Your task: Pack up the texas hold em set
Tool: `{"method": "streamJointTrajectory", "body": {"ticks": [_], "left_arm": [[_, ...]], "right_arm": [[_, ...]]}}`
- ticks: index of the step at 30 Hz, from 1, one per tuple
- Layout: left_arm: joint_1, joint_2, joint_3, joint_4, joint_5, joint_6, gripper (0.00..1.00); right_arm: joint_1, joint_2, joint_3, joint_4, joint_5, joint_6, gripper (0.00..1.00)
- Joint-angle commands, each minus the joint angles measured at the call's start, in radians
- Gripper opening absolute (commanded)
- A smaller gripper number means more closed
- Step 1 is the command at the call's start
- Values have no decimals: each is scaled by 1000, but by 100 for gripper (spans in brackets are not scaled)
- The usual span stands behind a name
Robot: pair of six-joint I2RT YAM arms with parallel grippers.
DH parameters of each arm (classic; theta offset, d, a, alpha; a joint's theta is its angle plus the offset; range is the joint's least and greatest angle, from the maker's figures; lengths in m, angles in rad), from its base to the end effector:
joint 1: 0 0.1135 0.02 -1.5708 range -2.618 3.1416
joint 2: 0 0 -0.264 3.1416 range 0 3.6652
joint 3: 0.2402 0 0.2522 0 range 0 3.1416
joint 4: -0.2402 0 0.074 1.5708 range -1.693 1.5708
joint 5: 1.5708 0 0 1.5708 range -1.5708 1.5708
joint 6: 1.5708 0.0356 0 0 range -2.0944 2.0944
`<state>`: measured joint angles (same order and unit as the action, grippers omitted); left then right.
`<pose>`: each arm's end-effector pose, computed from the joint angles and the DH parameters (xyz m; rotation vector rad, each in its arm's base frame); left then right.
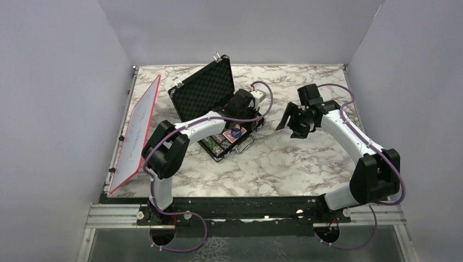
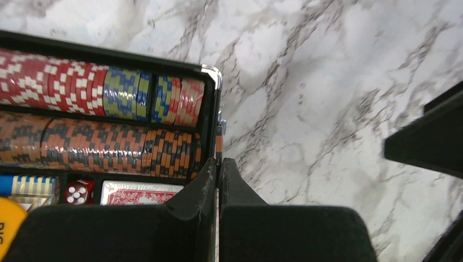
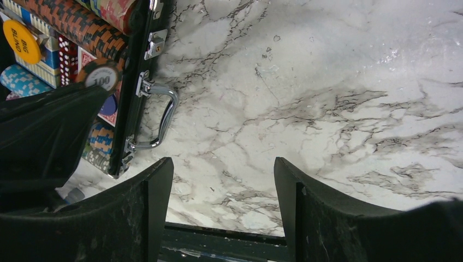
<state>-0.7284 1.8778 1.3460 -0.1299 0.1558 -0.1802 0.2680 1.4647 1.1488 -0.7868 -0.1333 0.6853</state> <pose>0.3153 -0.2887 0.2256 0.7089 2.1963 -0.6563 0.2811 0.0821 0.2594 0.5266 2.6982 0.4637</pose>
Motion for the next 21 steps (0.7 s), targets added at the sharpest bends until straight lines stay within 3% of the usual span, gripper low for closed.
{"method": "streamJointTrajectory", "body": {"ticks": [1, 21], "left_arm": [[5, 38, 61, -64, -34, 42, 0], [22, 51, 86, -110, -119, 9, 0]], "right_arm": [[1, 6, 4, -3, 30, -21, 70], [0, 12, -39, 9, 6, -17, 68]]}}
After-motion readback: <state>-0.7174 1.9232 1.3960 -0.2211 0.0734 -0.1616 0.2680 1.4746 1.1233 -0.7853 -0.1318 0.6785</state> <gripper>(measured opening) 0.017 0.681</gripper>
